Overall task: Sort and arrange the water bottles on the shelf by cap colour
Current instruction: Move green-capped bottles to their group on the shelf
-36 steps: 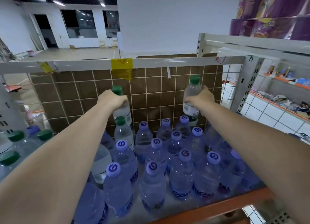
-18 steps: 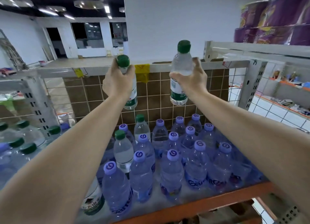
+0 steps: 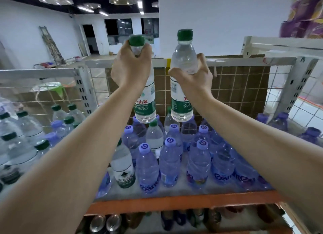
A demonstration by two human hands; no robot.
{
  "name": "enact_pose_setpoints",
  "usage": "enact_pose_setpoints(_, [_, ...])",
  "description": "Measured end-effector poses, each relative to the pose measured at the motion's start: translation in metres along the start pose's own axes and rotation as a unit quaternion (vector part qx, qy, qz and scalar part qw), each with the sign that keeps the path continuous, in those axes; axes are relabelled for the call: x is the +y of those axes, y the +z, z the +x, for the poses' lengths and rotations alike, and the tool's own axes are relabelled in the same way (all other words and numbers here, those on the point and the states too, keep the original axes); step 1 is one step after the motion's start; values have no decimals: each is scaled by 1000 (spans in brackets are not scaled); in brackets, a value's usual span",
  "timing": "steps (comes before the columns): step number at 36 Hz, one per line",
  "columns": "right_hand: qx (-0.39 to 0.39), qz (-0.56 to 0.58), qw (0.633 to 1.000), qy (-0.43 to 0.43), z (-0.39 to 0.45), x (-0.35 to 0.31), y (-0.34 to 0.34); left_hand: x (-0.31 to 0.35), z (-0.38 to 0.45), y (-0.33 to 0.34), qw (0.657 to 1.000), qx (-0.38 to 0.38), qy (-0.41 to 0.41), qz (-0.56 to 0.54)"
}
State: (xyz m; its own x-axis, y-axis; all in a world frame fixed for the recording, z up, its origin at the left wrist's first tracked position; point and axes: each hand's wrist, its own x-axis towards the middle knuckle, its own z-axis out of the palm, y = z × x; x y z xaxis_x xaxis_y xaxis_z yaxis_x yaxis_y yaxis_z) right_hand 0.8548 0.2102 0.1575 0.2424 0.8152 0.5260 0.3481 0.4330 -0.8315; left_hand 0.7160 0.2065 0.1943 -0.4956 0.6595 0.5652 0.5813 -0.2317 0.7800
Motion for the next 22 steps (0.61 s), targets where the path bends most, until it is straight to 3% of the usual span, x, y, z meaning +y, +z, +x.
enact_pose_setpoints(9, [-39,69,997,-5,-43,-28,9,4,-22,-63,996,86,24,11])
enact_pose_setpoints(22, [-137,84,987,12,-112,-45,36,-28,-73,-143,990,118,-18,71])
